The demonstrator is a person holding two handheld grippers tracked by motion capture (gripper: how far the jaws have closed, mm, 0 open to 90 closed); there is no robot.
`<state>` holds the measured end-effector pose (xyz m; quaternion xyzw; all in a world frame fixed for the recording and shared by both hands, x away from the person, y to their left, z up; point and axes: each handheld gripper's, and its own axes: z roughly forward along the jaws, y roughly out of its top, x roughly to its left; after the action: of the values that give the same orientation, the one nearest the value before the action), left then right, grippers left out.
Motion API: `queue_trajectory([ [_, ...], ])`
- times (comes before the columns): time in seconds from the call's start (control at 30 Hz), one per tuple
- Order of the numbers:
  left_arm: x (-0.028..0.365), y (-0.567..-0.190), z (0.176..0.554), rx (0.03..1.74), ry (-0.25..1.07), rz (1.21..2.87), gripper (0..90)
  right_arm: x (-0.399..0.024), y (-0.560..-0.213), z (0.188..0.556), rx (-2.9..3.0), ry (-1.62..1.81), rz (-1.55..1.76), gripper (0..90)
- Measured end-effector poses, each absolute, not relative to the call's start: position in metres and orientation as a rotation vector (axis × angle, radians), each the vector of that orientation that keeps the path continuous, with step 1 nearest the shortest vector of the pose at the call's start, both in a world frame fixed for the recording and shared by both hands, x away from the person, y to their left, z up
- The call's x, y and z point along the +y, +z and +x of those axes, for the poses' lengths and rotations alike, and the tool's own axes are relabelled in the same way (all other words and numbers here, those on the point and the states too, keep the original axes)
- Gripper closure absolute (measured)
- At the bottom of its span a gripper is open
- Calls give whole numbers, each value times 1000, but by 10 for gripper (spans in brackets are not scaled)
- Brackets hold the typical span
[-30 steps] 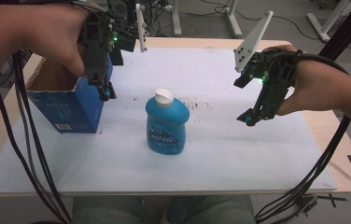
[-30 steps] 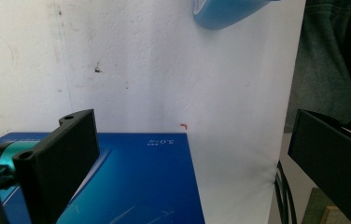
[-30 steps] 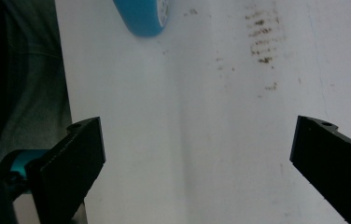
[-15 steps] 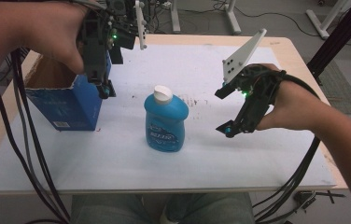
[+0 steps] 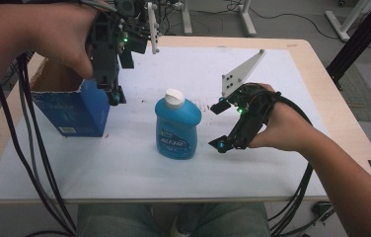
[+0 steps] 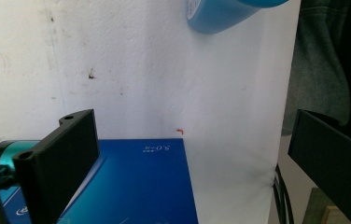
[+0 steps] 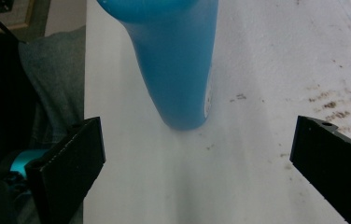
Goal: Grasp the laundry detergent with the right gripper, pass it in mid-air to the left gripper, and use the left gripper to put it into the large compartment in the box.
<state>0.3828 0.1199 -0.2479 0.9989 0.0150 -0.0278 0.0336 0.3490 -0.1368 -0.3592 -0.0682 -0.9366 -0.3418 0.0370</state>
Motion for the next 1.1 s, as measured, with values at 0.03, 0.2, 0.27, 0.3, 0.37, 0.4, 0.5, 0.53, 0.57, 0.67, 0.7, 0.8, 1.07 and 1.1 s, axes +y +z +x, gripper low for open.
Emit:
queue_trajectory([
  [0.03, 120, -248, 382, 55, -85, 3071, 18, -136, -361, 348, -2868, -1055, -225, 22],
  [0.2, 121, -248, 383, 54, -73, 3064, 18, -132, -368, 347, -2836, -1131, -236, 22],
  [0.27, 121, -248, 383, 55, -73, 3065, 18, -129, -371, 346, -2827, -1160, -244, 22],
  [0.3, 121, -248, 383, 55, -73, 3065, 17, -128, -372, 345, -2822, -1171, -241, 22],
  [0.37, 121, -248, 383, 54, -72, 3064, 18, -127, -373, 345, -2822, -1179, -245, 22],
  [0.4, 121, -247, 383, 53, -75, 3066, 18, -126, -374, 345, -2816, -1200, -243, 22],
  [0.5, 121, -247, 383, 51, -70, 3063, 18, -121, -379, 344, -2783, -1251, -258, 22],
  [0.53, 121, -247, 383, 53, -68, 3062, 18, -119, -380, 344, -2774, -1259, -258, 22],
  [0.57, 121, -247, 383, 53, -66, 3061, 17, -116, -383, 343, -2767, -1268, -259, 22],
  [0.67, 122, -248, 383, 54, -68, 3060, 18, -113, -386, 343, -2754, -1278, -260, 22],
  [0.7, 123, -248, 383, 52, -68, 3060, 18, -111, -388, 343, -2750, -1286, -262, 22],
  [0.8, 124, -248, 383, 56, -68, 3056, 18, -107, -392, 343, -2736, -1305, -264, 22],
  [1.07, 128, -250, 384, 58, -66, 3047, 18, -101, -396, 343, -2714, -1379, -283, 22],
  [1.1, 129, -250, 384, 58, -66, 3045, 17, -100, -397, 342, -2707, -1398, -291, 22],
])
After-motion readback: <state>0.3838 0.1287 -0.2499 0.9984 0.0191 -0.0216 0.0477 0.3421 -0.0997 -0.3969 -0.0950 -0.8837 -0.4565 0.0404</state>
